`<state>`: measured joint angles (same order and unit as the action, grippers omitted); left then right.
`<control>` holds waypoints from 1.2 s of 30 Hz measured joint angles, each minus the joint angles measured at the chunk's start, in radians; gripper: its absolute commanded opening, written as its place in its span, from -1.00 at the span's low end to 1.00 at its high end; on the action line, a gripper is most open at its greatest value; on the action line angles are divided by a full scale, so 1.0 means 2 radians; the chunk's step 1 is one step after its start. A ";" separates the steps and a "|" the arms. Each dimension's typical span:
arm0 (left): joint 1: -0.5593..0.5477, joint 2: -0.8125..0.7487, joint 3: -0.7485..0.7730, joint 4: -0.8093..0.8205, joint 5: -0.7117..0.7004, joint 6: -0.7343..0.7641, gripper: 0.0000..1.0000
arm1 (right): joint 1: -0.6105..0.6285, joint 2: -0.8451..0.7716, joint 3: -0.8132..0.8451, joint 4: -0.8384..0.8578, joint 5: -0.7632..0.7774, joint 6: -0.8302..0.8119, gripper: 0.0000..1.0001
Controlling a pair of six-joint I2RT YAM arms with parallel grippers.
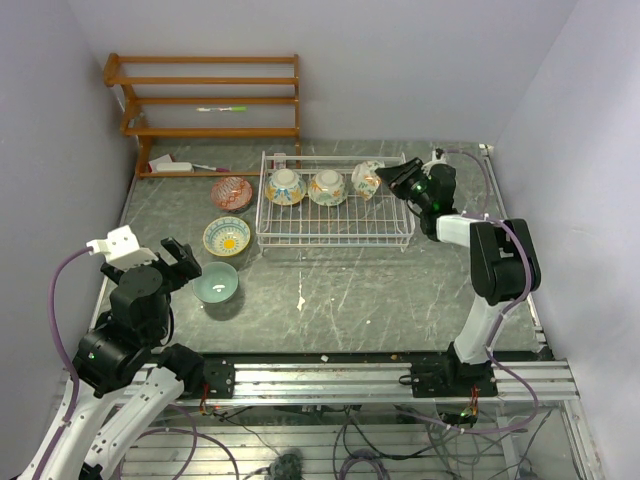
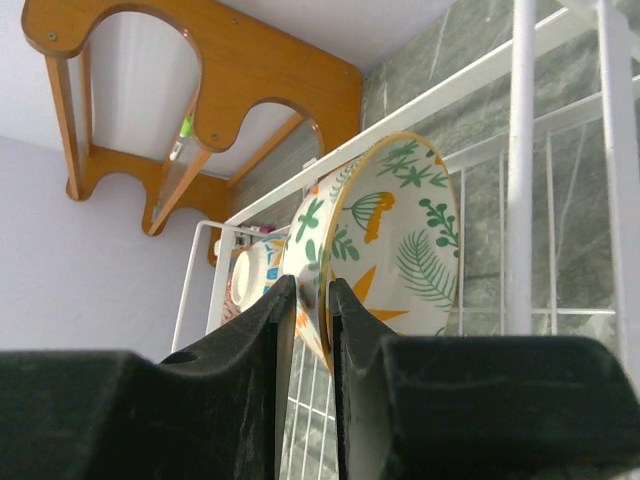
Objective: Load the bowls into the dish rack
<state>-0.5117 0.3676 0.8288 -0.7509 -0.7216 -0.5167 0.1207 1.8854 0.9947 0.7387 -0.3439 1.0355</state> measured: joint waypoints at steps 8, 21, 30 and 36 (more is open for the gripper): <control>0.000 0.000 0.000 0.000 0.000 0.000 0.91 | 0.000 -0.020 -0.002 -0.045 0.021 -0.010 -0.58; 0.000 0.000 0.000 0.000 0.000 0.000 0.91 | -0.001 -0.051 -0.015 -0.082 0.036 -0.030 -0.23; 0.000 0.000 0.000 0.000 0.000 0.000 0.91 | 0.011 -0.066 0.051 -0.217 0.089 -0.126 -0.12; 0.000 0.000 0.000 0.000 0.000 0.000 0.91 | 0.030 -0.067 0.091 -0.258 0.086 -0.176 -0.08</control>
<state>-0.5117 0.3672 0.8288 -0.7509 -0.7212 -0.5167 0.1802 1.7515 1.1774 0.2226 -0.1715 0.6830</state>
